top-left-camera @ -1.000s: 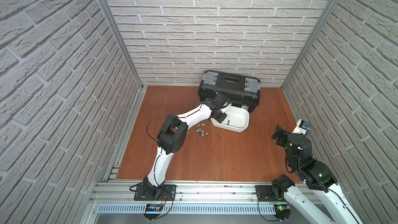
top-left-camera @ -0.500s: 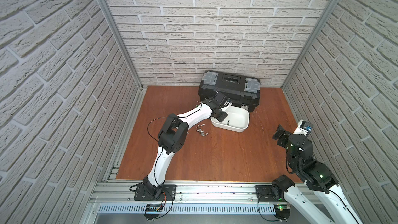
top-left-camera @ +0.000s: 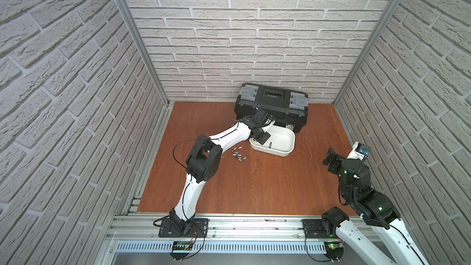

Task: Put the bit on the desktop into the storage box
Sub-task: Place the screwdriver bit in the storage box.

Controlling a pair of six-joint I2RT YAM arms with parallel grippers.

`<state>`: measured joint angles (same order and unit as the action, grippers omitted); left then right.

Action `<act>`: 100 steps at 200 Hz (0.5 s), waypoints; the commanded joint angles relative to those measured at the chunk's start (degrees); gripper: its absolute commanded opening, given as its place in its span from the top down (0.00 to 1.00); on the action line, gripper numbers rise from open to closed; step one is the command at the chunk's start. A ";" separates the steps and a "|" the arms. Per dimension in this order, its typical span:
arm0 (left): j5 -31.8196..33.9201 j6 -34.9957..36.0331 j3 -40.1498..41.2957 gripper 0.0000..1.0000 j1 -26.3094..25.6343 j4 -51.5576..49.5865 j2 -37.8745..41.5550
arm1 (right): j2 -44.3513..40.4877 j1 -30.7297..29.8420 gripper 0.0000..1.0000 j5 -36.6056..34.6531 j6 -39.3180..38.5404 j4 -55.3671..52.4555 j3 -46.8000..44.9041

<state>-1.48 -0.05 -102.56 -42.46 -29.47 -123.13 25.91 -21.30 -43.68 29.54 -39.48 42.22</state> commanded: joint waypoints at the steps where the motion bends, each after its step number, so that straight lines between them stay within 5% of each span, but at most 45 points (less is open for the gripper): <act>1: -0.22 -0.61 2.37 0.37 -0.87 2.18 6.21 | -0.23 0.21 0.02 -0.51 -0.81 1.44 1.42; 37: 0.15 -2.35 9.30 0.29 -1.01 5.92 13.91 | -0.16 0.21 0.02 0.35 -1.47 2.03 1.54; 100: 3.40 -6.28 24.58 0.22 0.15 11.61 29.95 | 7.97 0.21 0.02 11.93 -8.05 3.84 5.52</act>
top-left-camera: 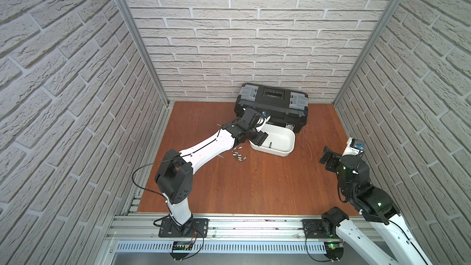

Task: Put the bit on the desktop into the storage box
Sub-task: Place the screwdriver bit in the storage box, then pick up the screwdriver bit from the center of the board.

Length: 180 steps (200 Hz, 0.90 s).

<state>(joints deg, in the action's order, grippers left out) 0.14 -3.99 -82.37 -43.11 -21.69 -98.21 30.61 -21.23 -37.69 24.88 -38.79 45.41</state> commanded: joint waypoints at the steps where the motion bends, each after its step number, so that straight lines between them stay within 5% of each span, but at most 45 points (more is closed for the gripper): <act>1: 1.83 -2.43 4.57 0.22 0.87 3.84 5.22 | 3.38 0.18 0.02 6.17 -3.46 3.21 2.32; 107: 6.26 -7.99 24.21 0.08 10.08 4.25 33.34 | 27.21 -0.30 0.00 34.05 -9.09 2.25 14.79; 180: 12.06 -12.60 34.80 0.02 17.07 0.69 48.45 | 47.15 -10.41 0.02 35.41 -12.46 -3.58 31.05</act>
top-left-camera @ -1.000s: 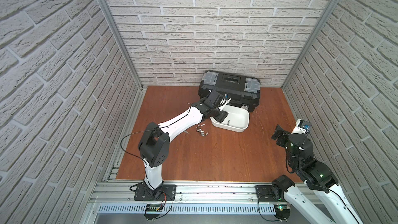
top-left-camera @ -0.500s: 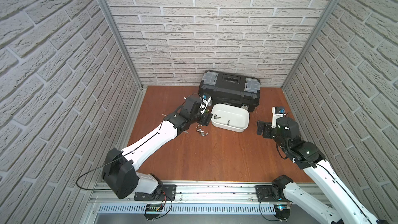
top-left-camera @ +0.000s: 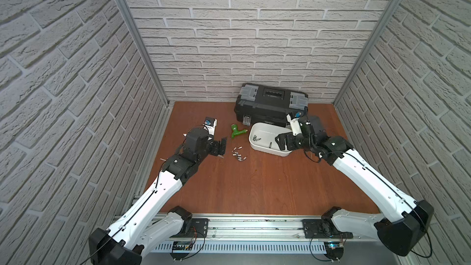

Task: Put the bit on the desktop into the storage box
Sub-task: Pick up the screwdriver bit from the center of the board.

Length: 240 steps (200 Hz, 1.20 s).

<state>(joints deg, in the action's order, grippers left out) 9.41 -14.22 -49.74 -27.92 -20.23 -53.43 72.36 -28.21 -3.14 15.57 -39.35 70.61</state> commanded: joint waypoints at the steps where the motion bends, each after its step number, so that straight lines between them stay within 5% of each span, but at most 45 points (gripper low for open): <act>1: 2.80 -2.47 2.26 0.02 1.94 -0.86 3.81 | 5.76 -3.66 0.02 0.85 -3.30 -3.23 6.25; 68: 6.51 -3.84 5.35 0.02 3.58 -6.44 11.09 | 31.73 -10.70 0.23 3.11 -18.05 -18.11 31.82; 104: 7.22 -4.40 5.64 0.02 3.84 -8.48 11.69 | 43.63 -11.91 0.26 4.67 -27.06 -23.61 44.74; 172: 8.00 -4.42 5.64 0.02 4.04 -9.82 13.54 | 57.48 -12.14 0.34 4.51 -36.20 -27.26 57.53; 197: 7.91 -4.61 5.55 0.02 4.19 -10.27 13.52 | 61.64 -12.10 0.47 2.12 -38.98 -27.53 60.76; 240: 7.79 -4.62 6.01 0.02 4.28 -10.14 13.72 | 67.87 -12.14 0.48 1.63 -41.82 -29.63 66.20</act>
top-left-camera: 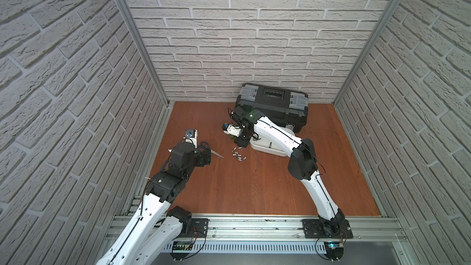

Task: Put the bit on the desktop into the storage box
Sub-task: Pick up the screwdriver bit from the center of the board.

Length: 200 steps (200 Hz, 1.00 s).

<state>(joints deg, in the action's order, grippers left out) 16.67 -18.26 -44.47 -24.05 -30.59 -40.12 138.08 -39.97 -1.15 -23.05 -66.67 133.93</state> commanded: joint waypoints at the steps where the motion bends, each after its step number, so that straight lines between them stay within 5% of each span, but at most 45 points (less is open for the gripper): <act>1: 0.55 -0.60 0.76 0.02 0.37 0.20 0.40 | 2.21 -0.38 0.47 -0.35 -3.30 -2.31 2.90; 200: -0.08 -0.13 0.98 0.02 1.20 1.41 -3.18 | 10.26 -0.42 0.50 -0.18 -4.68 -1.27 6.08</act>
<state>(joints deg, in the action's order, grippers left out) 16.62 -18.24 -44.14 -23.35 -30.63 -43.27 147.74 -39.99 -2.31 -27.05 -67.94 138.93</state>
